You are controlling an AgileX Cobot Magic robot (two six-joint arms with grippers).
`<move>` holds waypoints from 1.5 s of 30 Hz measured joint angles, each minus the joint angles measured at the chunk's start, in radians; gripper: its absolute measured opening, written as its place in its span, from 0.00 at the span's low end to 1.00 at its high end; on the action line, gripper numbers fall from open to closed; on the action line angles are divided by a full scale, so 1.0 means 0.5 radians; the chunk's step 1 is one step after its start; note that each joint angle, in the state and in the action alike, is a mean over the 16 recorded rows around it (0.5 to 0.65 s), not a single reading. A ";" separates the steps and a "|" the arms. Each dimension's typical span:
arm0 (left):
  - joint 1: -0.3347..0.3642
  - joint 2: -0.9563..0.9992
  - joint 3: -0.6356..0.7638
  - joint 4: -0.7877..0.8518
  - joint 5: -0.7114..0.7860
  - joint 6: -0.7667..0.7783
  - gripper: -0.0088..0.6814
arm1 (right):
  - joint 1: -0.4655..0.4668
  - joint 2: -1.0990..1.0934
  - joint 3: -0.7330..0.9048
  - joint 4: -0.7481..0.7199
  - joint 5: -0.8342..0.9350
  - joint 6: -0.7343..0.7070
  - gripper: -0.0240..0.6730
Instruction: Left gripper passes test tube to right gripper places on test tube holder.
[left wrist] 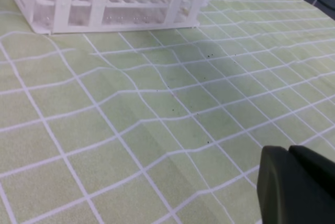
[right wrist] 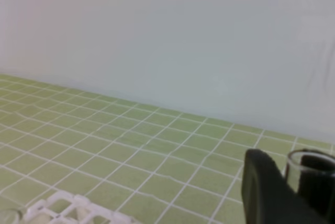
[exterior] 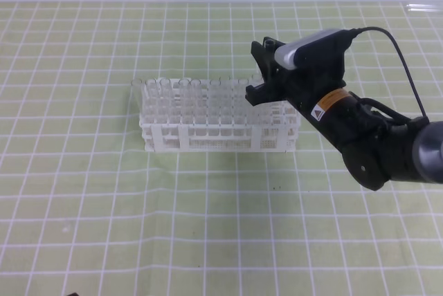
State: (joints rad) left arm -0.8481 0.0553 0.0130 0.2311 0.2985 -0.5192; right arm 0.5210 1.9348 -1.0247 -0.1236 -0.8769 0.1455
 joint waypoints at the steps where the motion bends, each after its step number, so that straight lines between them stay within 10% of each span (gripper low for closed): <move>1: 0.000 0.001 0.000 0.000 0.000 0.000 0.01 | 0.000 0.002 0.000 -0.002 0.000 0.000 0.17; 15: 0.000 0.002 -0.005 -0.001 0.005 0.000 0.01 | 0.000 0.006 0.000 -0.039 0.050 -0.001 0.19; 33: 0.001 0.002 -0.002 0.000 0.004 -0.001 0.01 | 0.000 -0.066 0.054 -0.049 0.170 0.005 0.47; 45: -0.001 -0.002 -0.015 -0.003 0.020 0.000 0.01 | 0.000 -0.617 0.367 -0.054 0.250 -0.004 0.38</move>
State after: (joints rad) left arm -0.8484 0.0541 0.0057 0.2298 0.3084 -0.5192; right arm 0.5210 1.6264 -0.8412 -0.1504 -0.7521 0.1435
